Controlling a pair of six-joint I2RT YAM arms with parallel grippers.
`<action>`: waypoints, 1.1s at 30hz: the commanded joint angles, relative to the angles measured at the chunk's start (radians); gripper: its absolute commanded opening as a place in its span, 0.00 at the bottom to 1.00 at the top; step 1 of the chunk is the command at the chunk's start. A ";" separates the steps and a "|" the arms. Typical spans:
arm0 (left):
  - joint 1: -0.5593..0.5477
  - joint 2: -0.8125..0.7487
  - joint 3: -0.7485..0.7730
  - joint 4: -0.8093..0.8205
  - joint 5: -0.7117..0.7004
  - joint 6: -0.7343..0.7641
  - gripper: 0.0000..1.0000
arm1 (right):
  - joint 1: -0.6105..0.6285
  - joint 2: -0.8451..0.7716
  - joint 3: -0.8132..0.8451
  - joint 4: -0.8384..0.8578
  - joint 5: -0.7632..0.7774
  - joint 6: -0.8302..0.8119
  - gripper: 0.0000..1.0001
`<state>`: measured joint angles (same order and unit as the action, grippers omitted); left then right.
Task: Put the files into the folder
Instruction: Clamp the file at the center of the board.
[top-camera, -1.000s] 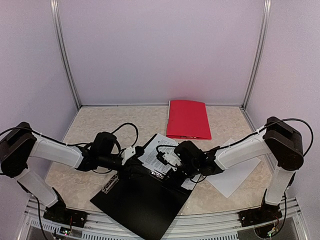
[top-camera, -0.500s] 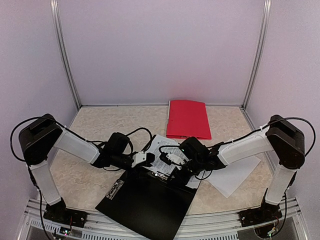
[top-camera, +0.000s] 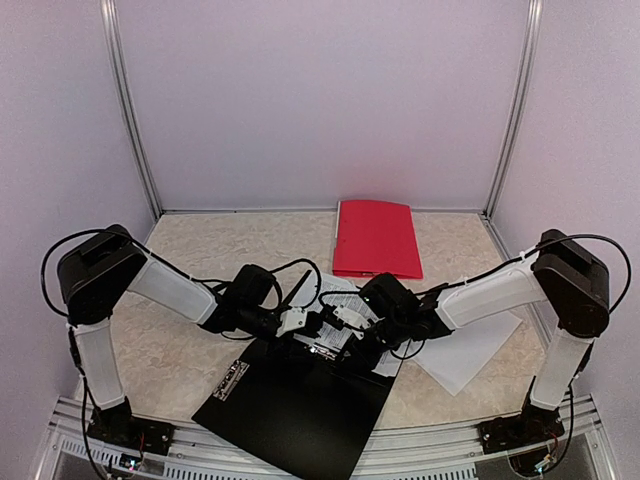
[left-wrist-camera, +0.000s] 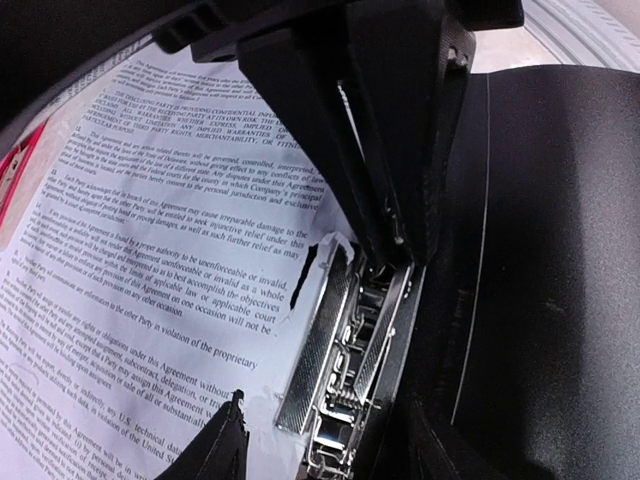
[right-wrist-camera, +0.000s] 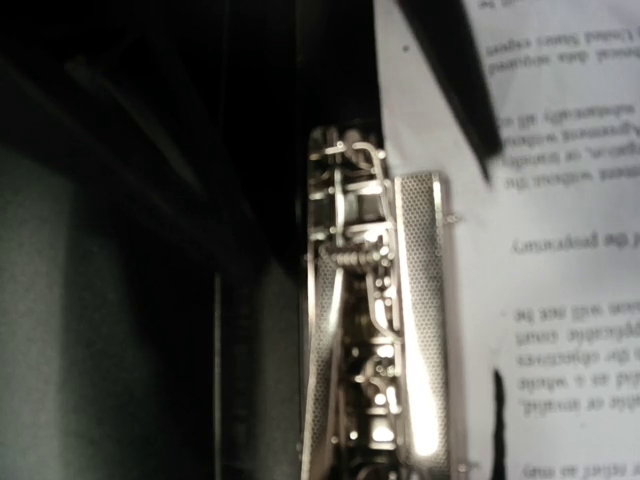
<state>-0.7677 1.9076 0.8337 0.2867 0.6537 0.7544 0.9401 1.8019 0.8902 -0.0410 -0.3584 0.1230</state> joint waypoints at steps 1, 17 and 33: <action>-0.015 0.049 0.059 -0.079 0.034 0.049 0.51 | -0.011 0.076 -0.075 -0.278 0.061 -0.007 0.00; -0.010 0.080 0.064 -0.152 0.011 0.100 0.30 | -0.011 0.073 -0.075 -0.291 0.071 -0.005 0.00; -0.028 0.065 0.045 -0.169 -0.024 0.079 0.15 | -0.028 0.074 -0.065 -0.302 0.095 0.016 0.00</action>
<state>-0.7834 1.9556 0.9043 0.1947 0.6731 0.8570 0.9348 1.8004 0.9012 -0.0692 -0.3607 0.1246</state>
